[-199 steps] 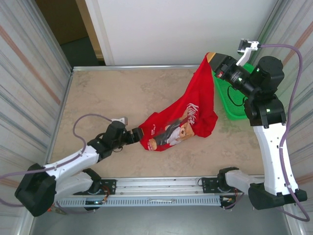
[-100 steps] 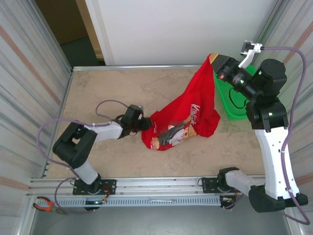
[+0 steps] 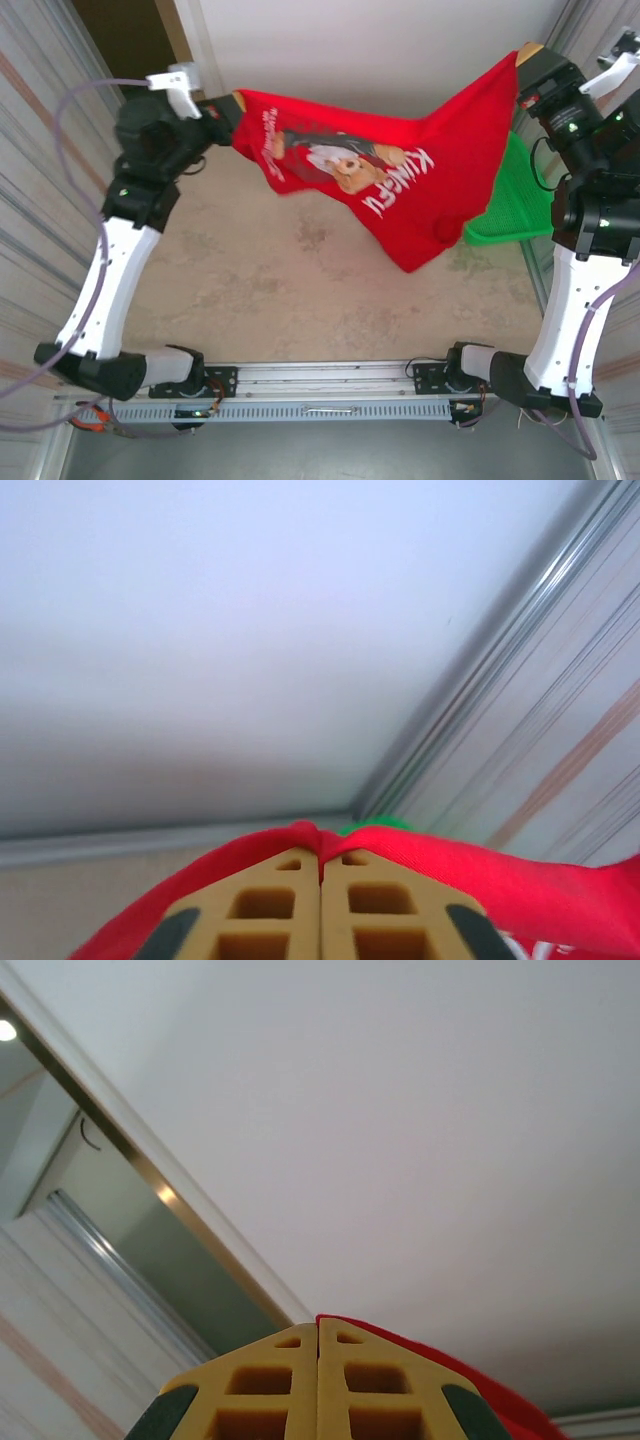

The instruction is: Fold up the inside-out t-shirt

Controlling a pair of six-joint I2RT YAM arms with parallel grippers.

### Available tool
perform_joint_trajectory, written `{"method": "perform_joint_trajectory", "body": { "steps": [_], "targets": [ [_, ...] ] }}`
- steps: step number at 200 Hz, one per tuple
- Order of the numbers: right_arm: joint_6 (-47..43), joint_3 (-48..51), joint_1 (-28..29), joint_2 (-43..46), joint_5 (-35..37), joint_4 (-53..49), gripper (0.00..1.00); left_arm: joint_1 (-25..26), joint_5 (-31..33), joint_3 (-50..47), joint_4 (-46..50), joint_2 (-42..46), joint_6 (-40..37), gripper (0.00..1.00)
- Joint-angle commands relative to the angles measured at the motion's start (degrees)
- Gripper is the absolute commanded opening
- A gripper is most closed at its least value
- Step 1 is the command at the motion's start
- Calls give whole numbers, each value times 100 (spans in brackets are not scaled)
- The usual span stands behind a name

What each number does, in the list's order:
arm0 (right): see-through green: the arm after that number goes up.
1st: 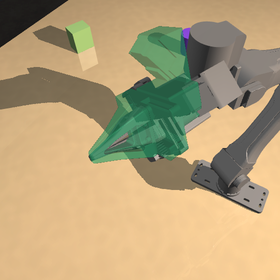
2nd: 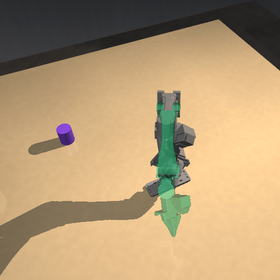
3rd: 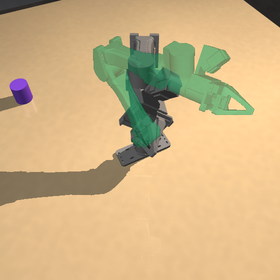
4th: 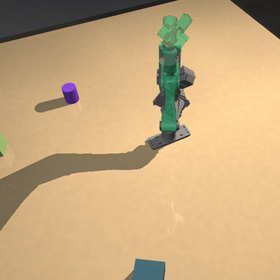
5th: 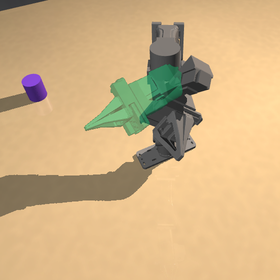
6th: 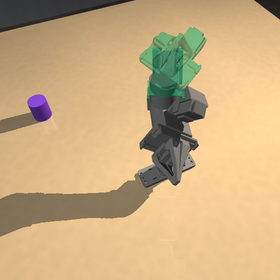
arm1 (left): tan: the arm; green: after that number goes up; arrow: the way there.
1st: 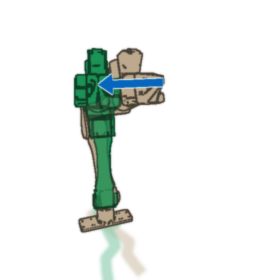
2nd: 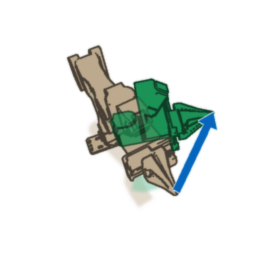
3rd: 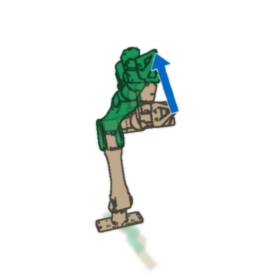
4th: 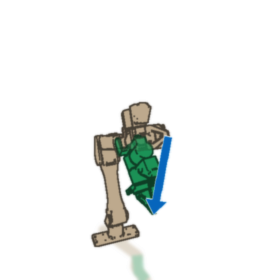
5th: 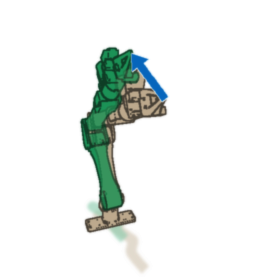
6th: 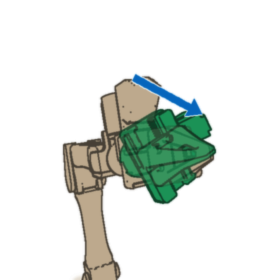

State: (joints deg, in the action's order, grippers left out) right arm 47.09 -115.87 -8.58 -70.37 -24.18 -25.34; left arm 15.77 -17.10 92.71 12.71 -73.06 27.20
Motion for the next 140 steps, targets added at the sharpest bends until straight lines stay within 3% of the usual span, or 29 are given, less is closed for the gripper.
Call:
{"method": "perform_joint_trajectory", "body": {
  "steps": [1,38,60,85,107,140],
  "targets": [
    [395,-57,-126,-97,-247,290,0,-191,-484,-233,664,-60,6,0],
    [572,404,-135,-150,-348,578,0,-672,-623,-533,563,19,181,0],
    [758,664,-135,-366,-370,947,0,-975,-592,-425,525,-378,256,8],
    [1054,534,-96,-984,-497,1387,0,-1364,-853,189,610,-1333,373,0],
    [1059,-322,16,-1866,-704,1307,0,-1660,-1252,907,483,-2197,786,0],
    [1170,-3379,128,-3755,-1179,445,0,-1770,-1406,2580,686,-3155,1082,0]
  ]
}}
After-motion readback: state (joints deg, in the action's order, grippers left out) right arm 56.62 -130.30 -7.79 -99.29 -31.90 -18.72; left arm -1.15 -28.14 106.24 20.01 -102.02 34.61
